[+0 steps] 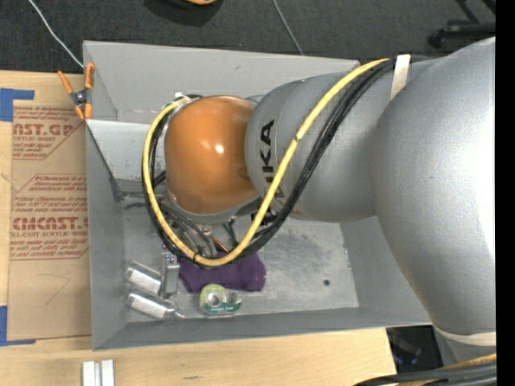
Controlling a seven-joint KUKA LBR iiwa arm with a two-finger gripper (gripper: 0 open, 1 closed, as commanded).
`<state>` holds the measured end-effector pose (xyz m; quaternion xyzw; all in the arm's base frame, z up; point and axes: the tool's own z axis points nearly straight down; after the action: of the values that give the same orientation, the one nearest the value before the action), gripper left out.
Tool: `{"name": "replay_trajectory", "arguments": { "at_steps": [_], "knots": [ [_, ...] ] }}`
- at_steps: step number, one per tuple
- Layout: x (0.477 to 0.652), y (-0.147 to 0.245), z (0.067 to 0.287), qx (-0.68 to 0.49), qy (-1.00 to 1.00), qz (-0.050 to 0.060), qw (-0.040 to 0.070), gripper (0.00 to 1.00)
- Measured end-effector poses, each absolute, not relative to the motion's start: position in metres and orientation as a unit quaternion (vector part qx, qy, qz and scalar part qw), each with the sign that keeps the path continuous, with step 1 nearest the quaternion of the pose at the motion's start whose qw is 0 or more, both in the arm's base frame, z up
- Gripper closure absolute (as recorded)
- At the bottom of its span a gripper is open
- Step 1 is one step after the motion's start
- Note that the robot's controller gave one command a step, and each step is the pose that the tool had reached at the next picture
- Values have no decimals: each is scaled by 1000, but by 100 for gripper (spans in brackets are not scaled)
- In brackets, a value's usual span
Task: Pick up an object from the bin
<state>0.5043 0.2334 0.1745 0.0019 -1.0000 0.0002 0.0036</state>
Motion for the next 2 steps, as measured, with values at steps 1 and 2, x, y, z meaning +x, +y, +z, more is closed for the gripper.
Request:
{"name": "replay_trajectory", "arguments": {
  "at_steps": [1,2],
  "knots": [
    [507,232,179,0,-1000,-1,0,0],
    [484,178,103,54,-999,1,8,0]
  ]
}}
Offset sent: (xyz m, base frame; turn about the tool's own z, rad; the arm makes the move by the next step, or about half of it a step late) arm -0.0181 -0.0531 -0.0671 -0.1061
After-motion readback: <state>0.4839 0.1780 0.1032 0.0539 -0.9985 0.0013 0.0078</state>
